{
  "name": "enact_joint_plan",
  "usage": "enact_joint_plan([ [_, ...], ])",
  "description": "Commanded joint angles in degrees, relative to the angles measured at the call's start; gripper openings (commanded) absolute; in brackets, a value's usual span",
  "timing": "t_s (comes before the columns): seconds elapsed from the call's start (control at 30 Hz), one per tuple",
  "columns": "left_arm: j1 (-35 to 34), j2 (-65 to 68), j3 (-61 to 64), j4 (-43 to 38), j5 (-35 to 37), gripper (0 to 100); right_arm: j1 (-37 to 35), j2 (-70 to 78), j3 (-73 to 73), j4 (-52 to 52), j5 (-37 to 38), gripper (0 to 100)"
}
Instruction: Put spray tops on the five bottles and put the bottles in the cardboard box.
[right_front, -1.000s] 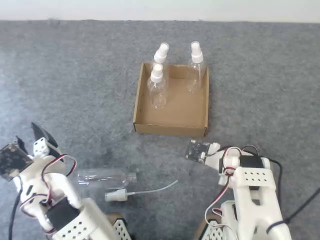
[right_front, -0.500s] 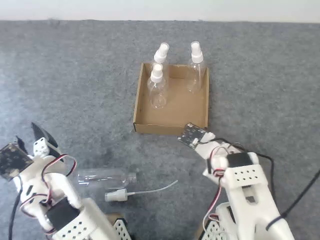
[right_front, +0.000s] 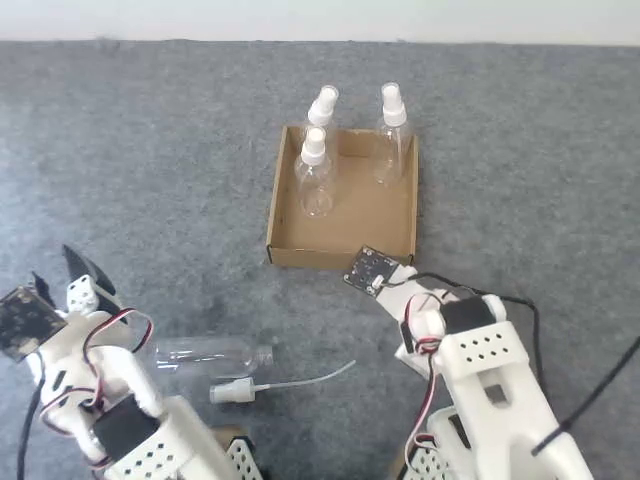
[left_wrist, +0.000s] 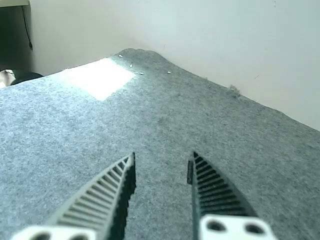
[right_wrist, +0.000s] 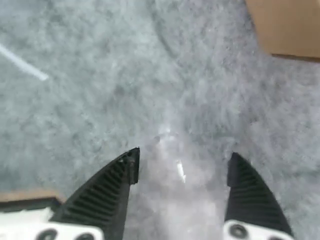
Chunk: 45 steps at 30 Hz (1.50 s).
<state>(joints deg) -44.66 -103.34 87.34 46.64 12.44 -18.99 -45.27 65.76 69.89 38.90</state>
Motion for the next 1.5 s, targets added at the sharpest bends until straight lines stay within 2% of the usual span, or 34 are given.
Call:
enact_joint_plan([
  [0.0,-0.09,-1.05,-0.48,-1.85,-0.7,16,-0.84,-1.27,-7.21,5.93,0.44,25.9],
  [0.1,-0.09,-1.05,-0.48,-1.85,-0.7,16,-0.84,-1.27,-7.82,8.66,4.75,26.0],
  [0.23,-0.09,-1.05,-0.48,-1.85,-0.7,16,-0.84,-1.27,-7.82,10.77,6.15,26.0],
  [0.33,-0.09,-1.05,-0.48,-1.85,-0.7,16,-0.75,-1.27,-7.82,10.86,6.68,26.0],
  [0.5,-0.09,-1.05,-0.48,-1.85,-0.7,16,-0.57,-1.27,-7.47,10.95,13.19,26.0],
  [0.7,-0.09,-1.05,-0.48,-1.85,-0.7,16,-0.48,-1.27,-7.38,10.95,17.05,25.8],
  [1.03,-0.09,-1.05,-0.48,-1.85,-0.7,16,-0.48,-1.27,-0.44,2.59,20.22,25.7],
  [1.37,-0.09,-1.05,-0.48,-1.85,-0.7,16,-0.4,-1.27,0.88,0.92,20.66,25.6],
  [1.47,-0.09,-1.05,-0.48,-1.85,-0.7,16,-0.31,-1.27,2.9,0.84,24.88,25.6],
])
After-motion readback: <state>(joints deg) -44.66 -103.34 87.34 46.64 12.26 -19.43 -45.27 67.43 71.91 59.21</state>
